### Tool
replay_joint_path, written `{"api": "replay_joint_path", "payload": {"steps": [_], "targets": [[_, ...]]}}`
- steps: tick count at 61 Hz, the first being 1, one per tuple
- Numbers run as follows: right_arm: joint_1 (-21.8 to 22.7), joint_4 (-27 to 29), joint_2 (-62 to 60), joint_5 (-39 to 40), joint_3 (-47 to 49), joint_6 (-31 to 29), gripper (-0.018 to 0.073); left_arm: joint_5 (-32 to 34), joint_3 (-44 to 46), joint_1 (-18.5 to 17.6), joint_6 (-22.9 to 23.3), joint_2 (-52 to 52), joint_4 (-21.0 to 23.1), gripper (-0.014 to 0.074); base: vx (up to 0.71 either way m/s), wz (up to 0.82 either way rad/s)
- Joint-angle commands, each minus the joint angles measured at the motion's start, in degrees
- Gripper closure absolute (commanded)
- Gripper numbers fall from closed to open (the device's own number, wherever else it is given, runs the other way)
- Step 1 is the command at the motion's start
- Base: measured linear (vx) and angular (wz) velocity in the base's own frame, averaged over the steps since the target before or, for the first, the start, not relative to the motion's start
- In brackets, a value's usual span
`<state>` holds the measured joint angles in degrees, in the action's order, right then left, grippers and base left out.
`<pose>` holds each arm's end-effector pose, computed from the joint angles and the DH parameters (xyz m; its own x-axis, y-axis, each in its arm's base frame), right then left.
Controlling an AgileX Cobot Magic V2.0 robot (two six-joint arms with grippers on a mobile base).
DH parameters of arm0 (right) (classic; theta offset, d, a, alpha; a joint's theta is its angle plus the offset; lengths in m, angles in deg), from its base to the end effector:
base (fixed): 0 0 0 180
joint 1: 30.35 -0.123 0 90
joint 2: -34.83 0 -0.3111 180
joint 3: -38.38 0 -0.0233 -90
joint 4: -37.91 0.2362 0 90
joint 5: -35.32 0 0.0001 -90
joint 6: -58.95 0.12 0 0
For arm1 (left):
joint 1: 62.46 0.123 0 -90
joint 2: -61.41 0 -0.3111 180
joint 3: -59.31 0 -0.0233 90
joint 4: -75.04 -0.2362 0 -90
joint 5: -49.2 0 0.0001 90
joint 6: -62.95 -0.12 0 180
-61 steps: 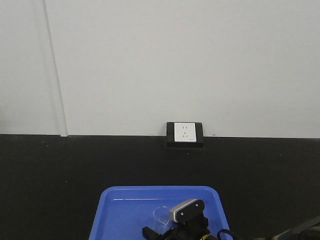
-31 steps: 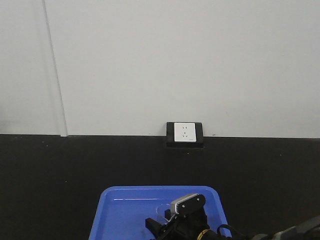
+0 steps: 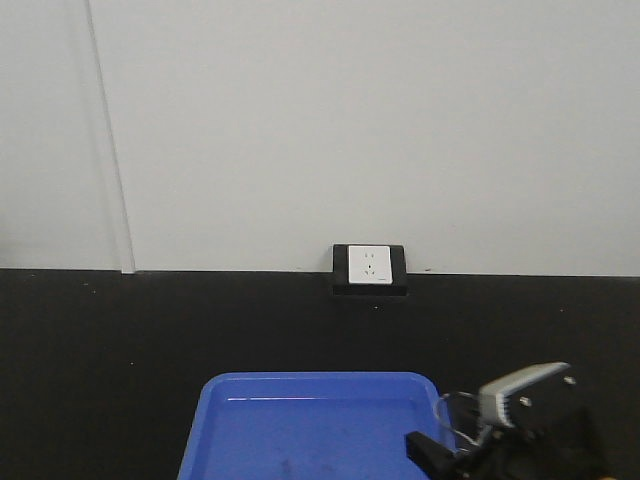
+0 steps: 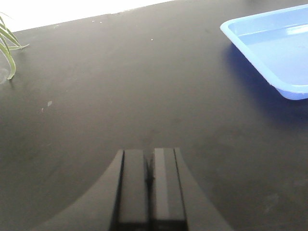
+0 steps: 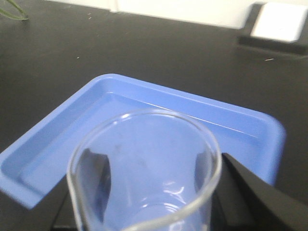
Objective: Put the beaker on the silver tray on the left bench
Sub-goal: 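Close the right gripper on the beaker and lift it out of the tray, then drive the base to the bench with the silver tray, holding the beaker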
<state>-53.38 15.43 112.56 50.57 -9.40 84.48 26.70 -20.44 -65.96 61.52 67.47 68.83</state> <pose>0.2261 0.1092 0.2652 -0.3659 -0.0845 -0.9268 -0.4524 0.8865 0.0977 0.0386 0.0026 0.1588 -0.3065 0.1437 -0.9410 0.0605 0.9895 0.1314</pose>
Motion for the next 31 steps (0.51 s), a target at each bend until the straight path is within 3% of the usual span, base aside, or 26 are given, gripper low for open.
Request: {"api": "replay_joint_path", "payload": {"steps": [1, 19, 31], "targets": [[0.29, 0.45, -12.96, -2.73, -2.96, 0.0, 0.0573, 4.75, -1.14, -0.24, 0.11, -0.45, 0.12, 0.0595, 0.0, 0.0], [0.92, -1.89, -50.05, -18.6, -14.07, -0.63, 0.0573, 4.75, -1.14, -0.24, 0.11, -0.45, 0.12, 0.0595, 0.0, 0.0], [2.76, -4.21, -58.26, -28.37, -14.18, -0.39, 0.0573, 4.75, -1.14, -0.24, 0.11, -0.45, 0.12, 0.0595, 0.0, 0.0]]}}
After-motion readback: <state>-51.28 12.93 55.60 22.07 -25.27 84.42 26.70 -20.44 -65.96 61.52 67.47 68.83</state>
